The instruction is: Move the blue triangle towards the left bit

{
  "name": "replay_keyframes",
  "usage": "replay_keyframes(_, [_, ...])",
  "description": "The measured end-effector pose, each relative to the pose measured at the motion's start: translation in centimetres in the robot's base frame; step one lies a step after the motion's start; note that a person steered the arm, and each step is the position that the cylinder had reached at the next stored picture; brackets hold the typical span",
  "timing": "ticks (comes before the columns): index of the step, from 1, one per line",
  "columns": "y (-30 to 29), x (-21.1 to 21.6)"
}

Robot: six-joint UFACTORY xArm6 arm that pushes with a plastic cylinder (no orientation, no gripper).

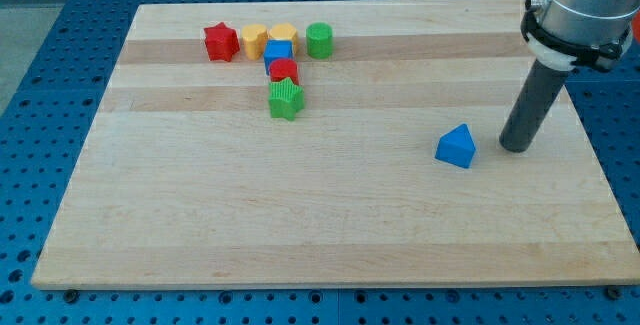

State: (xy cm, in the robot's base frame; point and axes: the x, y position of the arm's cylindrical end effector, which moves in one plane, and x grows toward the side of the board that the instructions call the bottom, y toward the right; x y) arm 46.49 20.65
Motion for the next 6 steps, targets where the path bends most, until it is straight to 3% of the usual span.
replay_keyframes(2, [-0.5,-1.4])
replay_keyframes(4, [-1.6,0.9])
replay_keyframes(6, [-6.5,0.9])
